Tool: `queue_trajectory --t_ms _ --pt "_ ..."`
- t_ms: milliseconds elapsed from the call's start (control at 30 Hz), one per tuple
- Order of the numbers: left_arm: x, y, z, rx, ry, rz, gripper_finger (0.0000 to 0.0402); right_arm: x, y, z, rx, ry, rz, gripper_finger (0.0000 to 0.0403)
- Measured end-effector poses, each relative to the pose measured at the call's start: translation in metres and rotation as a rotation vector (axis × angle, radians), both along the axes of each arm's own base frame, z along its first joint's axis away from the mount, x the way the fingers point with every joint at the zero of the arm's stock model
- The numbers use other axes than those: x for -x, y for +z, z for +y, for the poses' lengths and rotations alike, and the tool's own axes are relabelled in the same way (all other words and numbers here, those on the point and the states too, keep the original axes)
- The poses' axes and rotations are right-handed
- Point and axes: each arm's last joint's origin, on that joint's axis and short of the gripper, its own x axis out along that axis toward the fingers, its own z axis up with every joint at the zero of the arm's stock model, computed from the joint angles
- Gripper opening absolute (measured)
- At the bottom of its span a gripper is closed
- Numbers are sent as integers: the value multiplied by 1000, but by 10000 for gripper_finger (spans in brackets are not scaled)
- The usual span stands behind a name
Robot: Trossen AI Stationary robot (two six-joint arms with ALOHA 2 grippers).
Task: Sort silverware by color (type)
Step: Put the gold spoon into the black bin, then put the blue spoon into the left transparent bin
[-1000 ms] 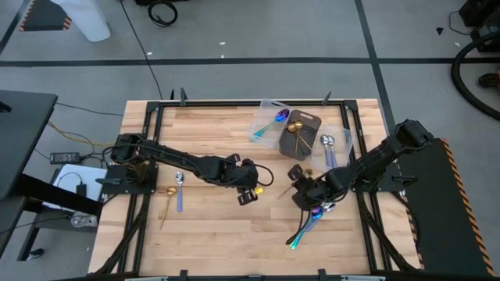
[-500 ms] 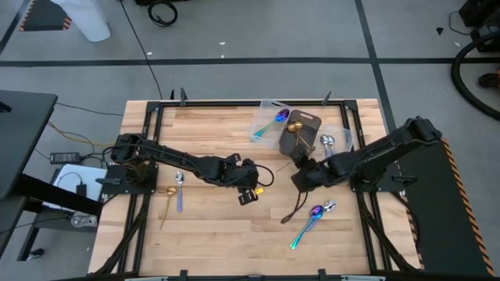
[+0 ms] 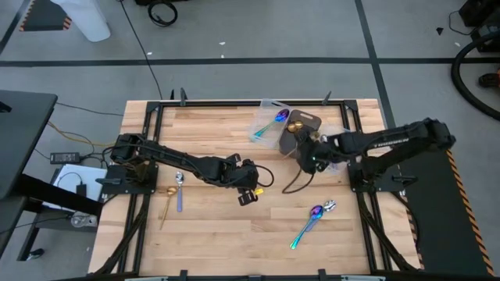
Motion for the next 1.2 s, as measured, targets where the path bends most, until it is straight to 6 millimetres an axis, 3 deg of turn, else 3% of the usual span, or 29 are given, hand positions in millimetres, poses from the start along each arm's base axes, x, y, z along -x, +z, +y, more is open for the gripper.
queue_trajectory --t_ms 400,867,1200 --pt "0 0 -1 0 -2 0 102 0 -14 -52 43 -14 203 16" --pt "0 0 -1 -3 -8 0 102 11 -18 -94 -131 -60 94 11" --pt "0 0 -1 -3 -8 -5 102 13 -37 -110 -153 -69 99 9"
